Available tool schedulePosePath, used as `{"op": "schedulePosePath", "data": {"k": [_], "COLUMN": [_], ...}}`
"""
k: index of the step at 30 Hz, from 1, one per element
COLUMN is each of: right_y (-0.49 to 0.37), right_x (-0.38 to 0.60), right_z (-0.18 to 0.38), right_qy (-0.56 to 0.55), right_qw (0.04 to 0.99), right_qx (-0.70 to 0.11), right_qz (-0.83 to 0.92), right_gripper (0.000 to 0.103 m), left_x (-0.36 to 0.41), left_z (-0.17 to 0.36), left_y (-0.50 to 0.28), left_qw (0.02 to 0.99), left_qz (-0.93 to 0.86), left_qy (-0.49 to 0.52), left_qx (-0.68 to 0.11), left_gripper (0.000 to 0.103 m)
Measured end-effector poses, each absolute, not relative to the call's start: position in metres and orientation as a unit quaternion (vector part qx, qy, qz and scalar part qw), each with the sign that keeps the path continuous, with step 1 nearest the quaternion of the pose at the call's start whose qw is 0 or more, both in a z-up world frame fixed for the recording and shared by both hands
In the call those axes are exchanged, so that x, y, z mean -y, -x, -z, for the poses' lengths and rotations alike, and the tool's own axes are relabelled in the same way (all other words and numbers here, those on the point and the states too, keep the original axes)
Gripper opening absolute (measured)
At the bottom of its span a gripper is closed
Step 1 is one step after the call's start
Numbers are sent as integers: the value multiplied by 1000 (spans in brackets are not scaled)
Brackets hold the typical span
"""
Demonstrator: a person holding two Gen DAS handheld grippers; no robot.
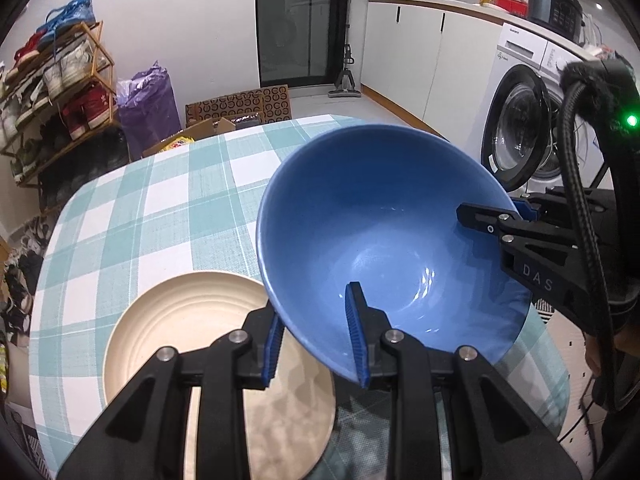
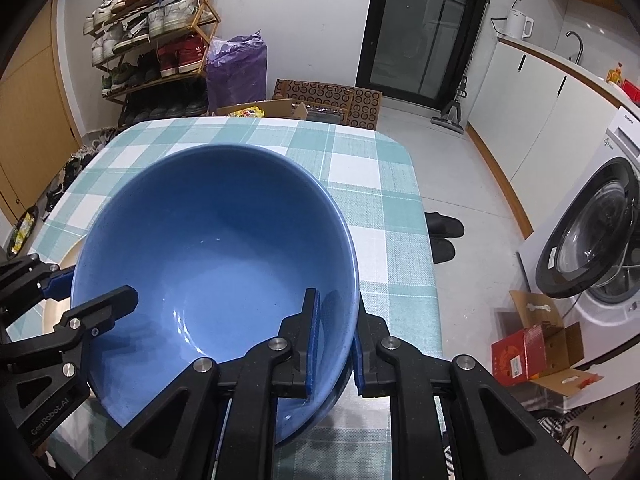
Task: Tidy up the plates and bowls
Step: 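Lower the left gripper's blue bowl into the bowl held by the right gripper, then open both grippers to release the nested blue bowls on the table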
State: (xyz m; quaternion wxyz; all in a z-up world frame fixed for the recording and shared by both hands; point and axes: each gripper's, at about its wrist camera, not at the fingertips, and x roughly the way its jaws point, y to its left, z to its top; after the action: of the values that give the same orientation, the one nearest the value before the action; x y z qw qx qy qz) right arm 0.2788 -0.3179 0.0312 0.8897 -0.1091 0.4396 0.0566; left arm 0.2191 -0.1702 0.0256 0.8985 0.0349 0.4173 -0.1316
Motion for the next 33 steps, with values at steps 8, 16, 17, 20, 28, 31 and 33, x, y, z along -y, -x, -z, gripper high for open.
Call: {"op": "schedulePosePath", "data": {"k": [8, 16, 17, 20, 28, 31, 33], "right_y": [-276, -276, -276, -277, -276, -272, -269], "right_x": [314, 314, 315, 318, 324, 327, 331], "right_z": [-31, -27, -25, -23, -27, -33, -39], "right_qy": [131, 157, 155, 153, 130, 114, 98], "right_qw": [889, 886, 885, 884, 886, 891, 896], "right_qx": [-436, -434, -437, -441, -441, -435, -428], "right_qz": [-46, -29, -31, -31, -51, -59, -66], "right_gripper": [14, 16, 16, 17, 46, 64, 76], "left_x": [170, 170, 170, 170, 164, 160, 158], "left_z": [-24, -18, -18, -16, -12, -13, -14], "left_y": [-220, -221, -221, -221, -223, -223, -223], "left_qw": [897, 894, 893, 892, 890, 889, 889], "left_qz": [132, 132, 133, 134, 132, 131, 132], "left_qy": [-39, -41, -42, -42, -35, -28, -26], "left_qx": [-419, -427, -427, -431, -436, -437, -438], "left_gripper": [33, 35, 35, 35, 48, 54, 58]}}
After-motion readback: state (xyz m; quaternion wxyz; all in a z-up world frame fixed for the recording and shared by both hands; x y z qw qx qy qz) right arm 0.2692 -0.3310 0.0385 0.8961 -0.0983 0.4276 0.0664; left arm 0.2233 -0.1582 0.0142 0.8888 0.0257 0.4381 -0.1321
